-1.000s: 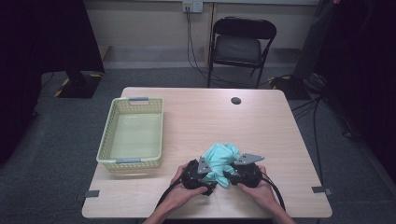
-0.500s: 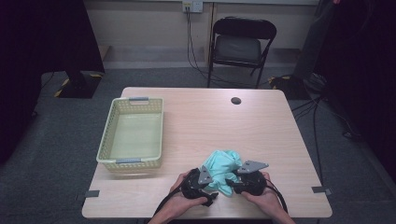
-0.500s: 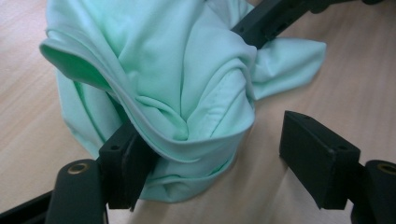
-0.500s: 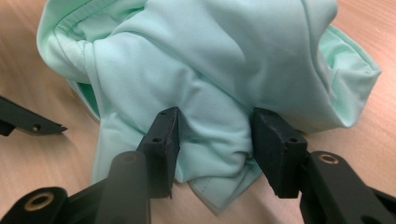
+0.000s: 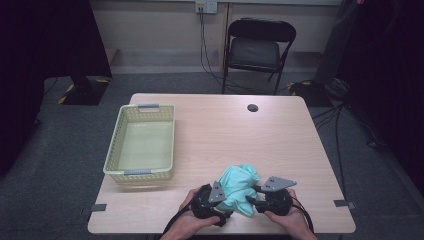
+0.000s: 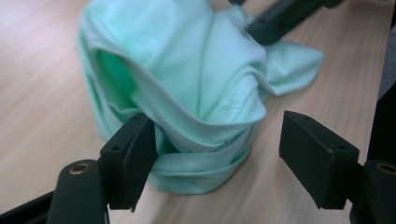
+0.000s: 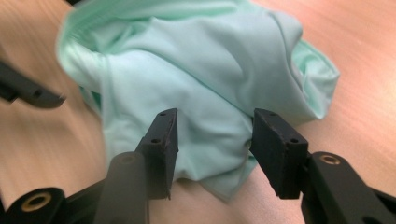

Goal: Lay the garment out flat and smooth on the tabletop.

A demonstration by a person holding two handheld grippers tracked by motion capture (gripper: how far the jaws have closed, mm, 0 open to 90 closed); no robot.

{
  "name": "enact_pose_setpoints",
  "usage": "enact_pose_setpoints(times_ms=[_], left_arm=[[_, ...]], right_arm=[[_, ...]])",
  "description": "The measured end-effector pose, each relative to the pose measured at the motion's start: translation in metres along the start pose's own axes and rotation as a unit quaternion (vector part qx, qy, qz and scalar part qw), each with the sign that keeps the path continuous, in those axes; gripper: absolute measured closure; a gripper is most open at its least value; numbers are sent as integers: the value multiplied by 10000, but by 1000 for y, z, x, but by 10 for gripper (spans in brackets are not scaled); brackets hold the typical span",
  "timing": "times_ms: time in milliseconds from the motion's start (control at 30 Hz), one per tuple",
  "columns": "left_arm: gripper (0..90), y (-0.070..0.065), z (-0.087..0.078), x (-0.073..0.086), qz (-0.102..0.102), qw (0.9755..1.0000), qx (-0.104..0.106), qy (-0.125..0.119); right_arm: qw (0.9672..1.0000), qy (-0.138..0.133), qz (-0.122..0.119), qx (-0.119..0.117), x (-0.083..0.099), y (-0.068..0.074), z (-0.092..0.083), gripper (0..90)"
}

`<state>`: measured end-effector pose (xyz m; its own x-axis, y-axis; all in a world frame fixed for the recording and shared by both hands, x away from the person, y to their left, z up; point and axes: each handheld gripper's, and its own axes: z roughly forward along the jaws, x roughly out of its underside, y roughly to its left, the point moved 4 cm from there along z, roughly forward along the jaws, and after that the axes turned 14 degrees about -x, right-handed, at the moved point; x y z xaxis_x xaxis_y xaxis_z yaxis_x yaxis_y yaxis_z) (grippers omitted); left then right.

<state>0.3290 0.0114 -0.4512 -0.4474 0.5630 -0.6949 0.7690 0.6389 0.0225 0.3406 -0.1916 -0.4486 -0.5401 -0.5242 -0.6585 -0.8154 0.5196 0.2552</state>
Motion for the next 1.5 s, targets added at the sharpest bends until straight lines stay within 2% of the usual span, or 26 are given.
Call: enact_pose_setpoints(times_ms=[67,167,300,367,433,533,633,800,900,1200,1300,1433,1500], left_arm=[[271,7,-4,-1,-65,9999,-82,-80],[275,18,-9,1,-238,9995,-82,-174],[298,29,-8,6,-369,9991,-144,-149],[306,30,-5,7,-449,9988,-139,-122],[310,29,-2,8,-435,9989,-142,-84],[323,27,2,7,-469,9987,-164,-89],[324,27,5,5,-585,9979,-235,-124],[321,29,8,4,-684,9971,-317,-127],[310,31,10,5,-756,9964,-377,-91],[302,33,11,6,-803,9960,-390,-68],[302,32,12,6,-781,9962,-386,-57],[301,31,11,6,-762,9964,-356,-83],[300,31,11,6,-783,9962,-355,-103]], right_arm=[[9999,-100,-83,-14,-3,5,-4,510],[9994,-295,-192,-44,-11,14,-9,516],[9982,-379,-409,-209,-19,32,-7,536],[9974,-400,-527,-303,-21,41,-3,592],[9963,-335,-669,-418,-21,49,3,632],[9955,-245,-767,-491,-19,56,11,679],[9961,-174,-714,-479,-16,55,17,686],[9972,-118,-621,-403,-11,50,24,646],[9968,-53,-676,-416,-9,50,27,630],[9968,81,-766,-196,-5,44,30,626],[9968,125,-765,-178,-3,42,32,666],[9974,90,-682,-199,-3,38,33,786],[9975,41,-647,-284,-4,36,32,872]])
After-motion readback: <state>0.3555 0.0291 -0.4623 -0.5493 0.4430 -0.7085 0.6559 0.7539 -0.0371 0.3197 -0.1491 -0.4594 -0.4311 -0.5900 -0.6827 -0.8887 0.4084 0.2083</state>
